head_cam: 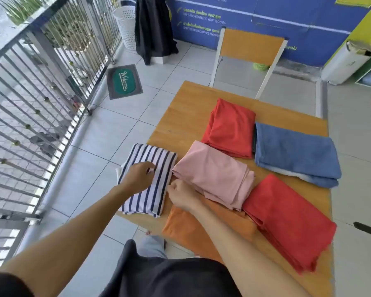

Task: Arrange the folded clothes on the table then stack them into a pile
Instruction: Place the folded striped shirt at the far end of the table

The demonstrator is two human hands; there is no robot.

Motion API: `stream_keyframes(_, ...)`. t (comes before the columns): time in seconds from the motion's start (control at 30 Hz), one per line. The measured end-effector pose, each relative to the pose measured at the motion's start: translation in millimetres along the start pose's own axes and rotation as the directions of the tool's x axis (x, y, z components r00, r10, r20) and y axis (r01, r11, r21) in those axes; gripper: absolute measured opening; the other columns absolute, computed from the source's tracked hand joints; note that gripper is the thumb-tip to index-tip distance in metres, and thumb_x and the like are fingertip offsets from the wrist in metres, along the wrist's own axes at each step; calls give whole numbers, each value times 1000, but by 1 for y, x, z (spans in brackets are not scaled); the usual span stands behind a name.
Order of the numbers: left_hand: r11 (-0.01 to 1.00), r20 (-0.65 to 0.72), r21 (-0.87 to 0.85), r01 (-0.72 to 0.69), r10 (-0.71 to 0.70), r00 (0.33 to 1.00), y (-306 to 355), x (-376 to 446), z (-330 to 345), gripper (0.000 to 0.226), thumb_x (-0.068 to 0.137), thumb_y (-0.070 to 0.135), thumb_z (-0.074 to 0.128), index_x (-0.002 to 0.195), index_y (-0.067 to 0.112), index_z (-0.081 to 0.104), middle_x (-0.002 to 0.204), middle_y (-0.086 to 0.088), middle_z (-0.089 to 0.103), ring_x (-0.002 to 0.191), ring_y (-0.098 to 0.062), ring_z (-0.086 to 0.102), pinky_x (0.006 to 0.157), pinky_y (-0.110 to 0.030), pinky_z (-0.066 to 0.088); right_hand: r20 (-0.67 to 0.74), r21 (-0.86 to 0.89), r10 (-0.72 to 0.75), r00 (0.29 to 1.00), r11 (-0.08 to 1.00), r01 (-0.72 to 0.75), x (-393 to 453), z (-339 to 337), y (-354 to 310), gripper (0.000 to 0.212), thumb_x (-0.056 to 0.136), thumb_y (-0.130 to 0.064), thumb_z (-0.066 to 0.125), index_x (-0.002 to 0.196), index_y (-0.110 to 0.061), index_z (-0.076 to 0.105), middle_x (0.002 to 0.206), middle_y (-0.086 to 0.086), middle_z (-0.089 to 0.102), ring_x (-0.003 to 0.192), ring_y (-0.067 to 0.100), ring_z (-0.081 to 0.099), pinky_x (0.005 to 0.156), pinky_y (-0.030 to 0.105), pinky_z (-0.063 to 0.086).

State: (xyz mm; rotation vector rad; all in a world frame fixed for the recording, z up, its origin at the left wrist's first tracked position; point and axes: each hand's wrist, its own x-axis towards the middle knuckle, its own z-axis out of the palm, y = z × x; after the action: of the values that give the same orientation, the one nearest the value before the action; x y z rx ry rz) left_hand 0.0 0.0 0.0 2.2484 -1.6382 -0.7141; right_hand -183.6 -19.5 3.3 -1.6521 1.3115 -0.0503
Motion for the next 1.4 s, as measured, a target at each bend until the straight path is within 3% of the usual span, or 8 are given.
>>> stream_keyframes(0.1,1000,-13,-2,-30,30,999,-6,12,-7,29,91,10,54,115,9,71,118,-7,71,111,-23,64,88,-22,41,21,43,73,997,996,-74,3,18,-8,30,100,-28,51,71,-23,47,69,-8,51,59,7,47,50,19,32)
stream_keyframes(0.2,994,39,12,-107,106,994,-9,29,-21,31,88,7,53,114,6,71,114,-11,72,111,-28,63,92,-29,48,4,91,73,997,993,-74,6,35,-20,30,100,-30,57,110,-4,68,108,9,73,100,25,68,80,33,54)
stream_keyframes(0.33,983,49,45,-176,174,984,-14,53,-30,34,94,16,49,125,7,62,121,-18,63,120,-38,50,101,-43,42,-83,153,153,985,978,-140,12,58,-30,55,95,-35,66,139,-6,50,138,8,59,127,25,58,105,37,47)
stream_keyframes(0.47,960,151,41,-277,268,951,-13,82,-32,42,102,26,41,137,5,50,140,-17,53,132,-35,42,109,-45,35,-168,224,272,948,947,-232,18,74,-32,56,89,-39,72,131,-10,48,128,4,60,117,23,60,93,31,48)
stream_keyframes(0.73,919,380,249,-306,198,903,-38,112,-43,57,92,56,52,127,11,54,123,-17,52,117,-38,47,93,-48,44,-84,413,435,896,834,-366,24,52,-32,50,74,-39,83,116,-14,70,114,0,74,96,14,71,88,37,60)
stream_keyframes(0.87,937,446,272,-218,78,892,-66,119,-51,68,86,69,51,124,14,52,116,-15,55,113,-36,52,86,-43,45,-218,209,396,892,912,-353,13,52,-29,73,84,-50,73,140,-10,48,140,4,54,127,24,54,101,35,46)
stream_keyframes(1.1,986,351,158,-58,-1,936,-83,98,-41,71,88,66,49,122,3,49,124,-21,55,118,-40,48,93,-48,43,-322,-170,407,855,863,-475,3,77,-22,76,95,-69,40,136,-5,43,135,20,56,121,34,55,95,44,44)
stream_keyframes(1.4,950,611,-114,290,-163,774,-117,110,-59,69,70,73,67,105,13,64,102,-4,69,91,-24,67,72,-34,52,-305,306,487,818,864,-400,15,68,-33,54,75,-63,71,97,-14,61,105,-10,64,100,13,61,86,34,51)
